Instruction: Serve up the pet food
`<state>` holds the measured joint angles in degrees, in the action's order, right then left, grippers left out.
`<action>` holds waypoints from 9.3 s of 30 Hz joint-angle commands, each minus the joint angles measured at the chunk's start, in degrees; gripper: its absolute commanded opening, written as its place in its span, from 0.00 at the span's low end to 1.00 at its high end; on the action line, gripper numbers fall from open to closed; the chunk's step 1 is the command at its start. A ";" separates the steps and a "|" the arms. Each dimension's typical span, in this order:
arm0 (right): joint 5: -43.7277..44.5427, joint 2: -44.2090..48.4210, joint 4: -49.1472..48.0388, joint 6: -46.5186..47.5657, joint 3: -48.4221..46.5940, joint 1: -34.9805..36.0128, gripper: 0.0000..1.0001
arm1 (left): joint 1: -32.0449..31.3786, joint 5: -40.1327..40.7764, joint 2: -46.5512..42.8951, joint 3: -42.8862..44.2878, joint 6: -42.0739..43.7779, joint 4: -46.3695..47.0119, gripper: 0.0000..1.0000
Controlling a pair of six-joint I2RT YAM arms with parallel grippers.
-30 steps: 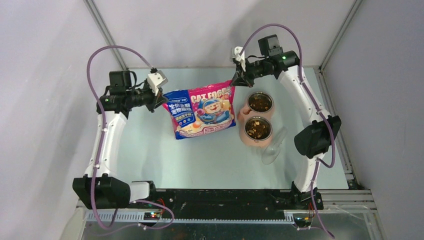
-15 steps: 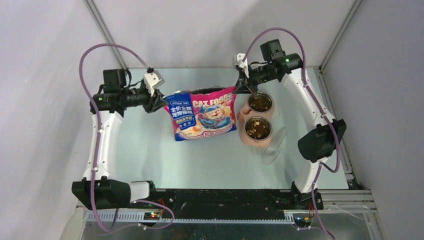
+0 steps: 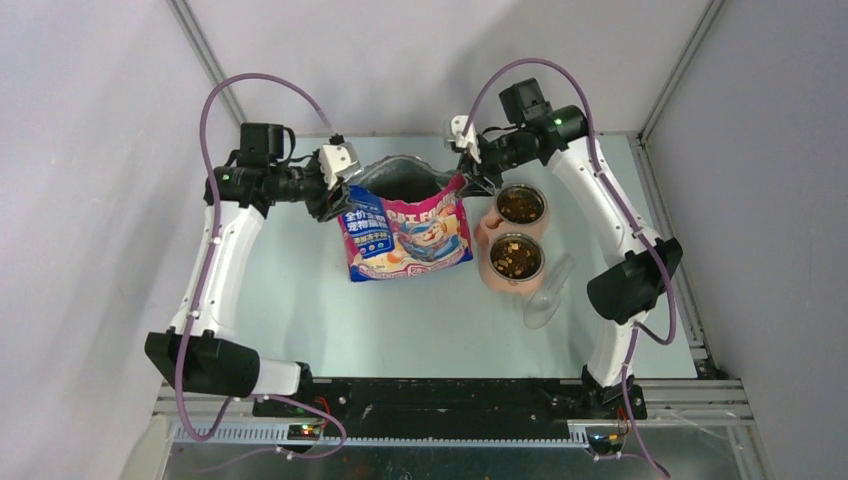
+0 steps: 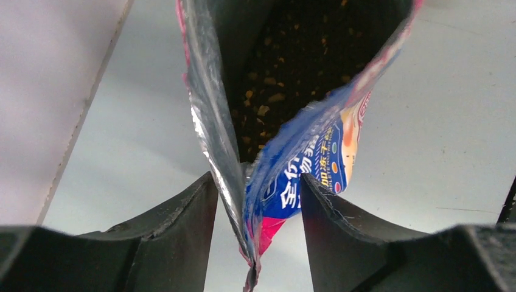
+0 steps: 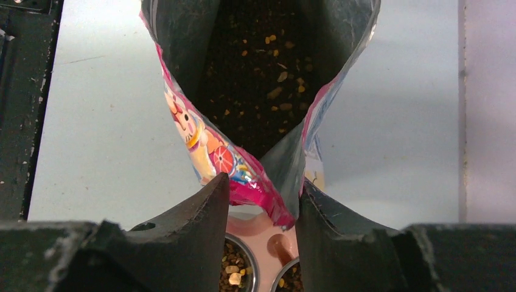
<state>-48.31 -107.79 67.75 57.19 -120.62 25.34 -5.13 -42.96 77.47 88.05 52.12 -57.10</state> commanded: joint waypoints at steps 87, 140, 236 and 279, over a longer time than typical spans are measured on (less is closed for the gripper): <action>6.18 -7.54 1.23 -3.02 -16.68 5.99 0.00 | 5.82 3.15 2.85 10.85 7.77 -13.02 0.00; 1.10 -4.28 -15.62 -14.86 -6.34 9.79 0.35 | -6.74 -2.28 5.04 10.64 -2.67 -4.25 0.01; 7.12 -5.22 -35.55 -22.27 1.07 16.17 0.00 | 0.29 1.12 -6.96 -5.82 -8.07 10.01 0.00; 12.47 -5.82 -25.01 -18.90 -3.41 15.52 0.00 | 0.88 -0.15 -8.57 -6.91 -13.01 12.90 0.00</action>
<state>-35.62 -114.26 36.82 34.52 -120.01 43.75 -4.86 -41.04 72.40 80.36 39.90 -47.59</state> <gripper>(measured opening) 0.030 0.006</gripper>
